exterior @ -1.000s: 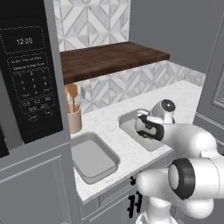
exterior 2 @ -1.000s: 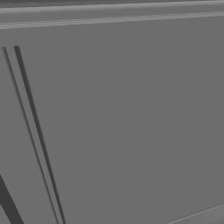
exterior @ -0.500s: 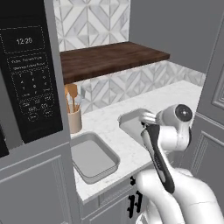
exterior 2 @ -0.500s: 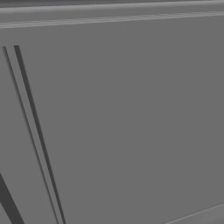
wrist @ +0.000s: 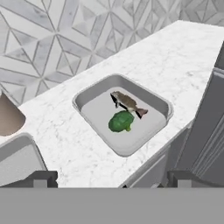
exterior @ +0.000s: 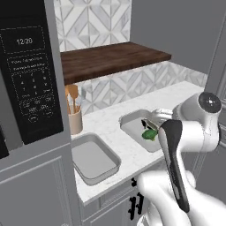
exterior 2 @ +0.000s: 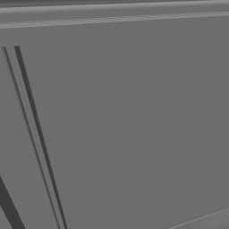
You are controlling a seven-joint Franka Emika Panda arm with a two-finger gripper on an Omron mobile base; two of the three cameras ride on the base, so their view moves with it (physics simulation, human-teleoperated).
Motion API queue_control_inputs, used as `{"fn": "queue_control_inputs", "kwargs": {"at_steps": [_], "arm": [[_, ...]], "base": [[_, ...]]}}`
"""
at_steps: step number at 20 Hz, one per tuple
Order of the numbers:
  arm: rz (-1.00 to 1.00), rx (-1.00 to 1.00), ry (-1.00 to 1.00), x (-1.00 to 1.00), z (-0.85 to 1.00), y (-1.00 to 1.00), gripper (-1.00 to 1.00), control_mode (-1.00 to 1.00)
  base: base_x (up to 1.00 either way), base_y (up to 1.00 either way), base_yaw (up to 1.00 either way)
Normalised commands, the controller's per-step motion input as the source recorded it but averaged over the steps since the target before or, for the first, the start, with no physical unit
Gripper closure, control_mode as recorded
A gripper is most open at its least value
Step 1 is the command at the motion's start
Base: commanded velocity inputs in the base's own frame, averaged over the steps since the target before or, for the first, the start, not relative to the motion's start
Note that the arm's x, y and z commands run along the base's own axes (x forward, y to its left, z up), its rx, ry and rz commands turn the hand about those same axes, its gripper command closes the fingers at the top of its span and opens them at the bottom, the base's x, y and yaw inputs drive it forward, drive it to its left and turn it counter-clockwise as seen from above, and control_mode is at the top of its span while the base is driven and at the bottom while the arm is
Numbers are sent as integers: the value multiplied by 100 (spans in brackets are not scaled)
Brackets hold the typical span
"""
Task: Place one broccoli and one fish in each tupperware on the nearby counter, to pack two identical lunches.
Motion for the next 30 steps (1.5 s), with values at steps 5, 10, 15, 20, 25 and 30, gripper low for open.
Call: {"fn": "queue_control_inputs", "kwargs": {"at_steps": [5, 10, 15, 20, 25, 30], "arm": [[1, -8, -10, -74, 1, 0, -100, 100], [0, 0, 0, 0, 0, 0, -100, 100], [0, 0, 0, 0, 0, 0, -100, 100], [0, 0, 0, 0, 0, 0, -100, 100], [0, 0, 0, 0, 0, 0, -100, 100], [0, 0, 0, 0, 0, 0, -100, 100]], "base": [[-20, 0, 0], [-100, 10, 0], [-100, 74, 0], [-100, 89, -11], [-100, 9, -33], [-67, -8, -51]]}}
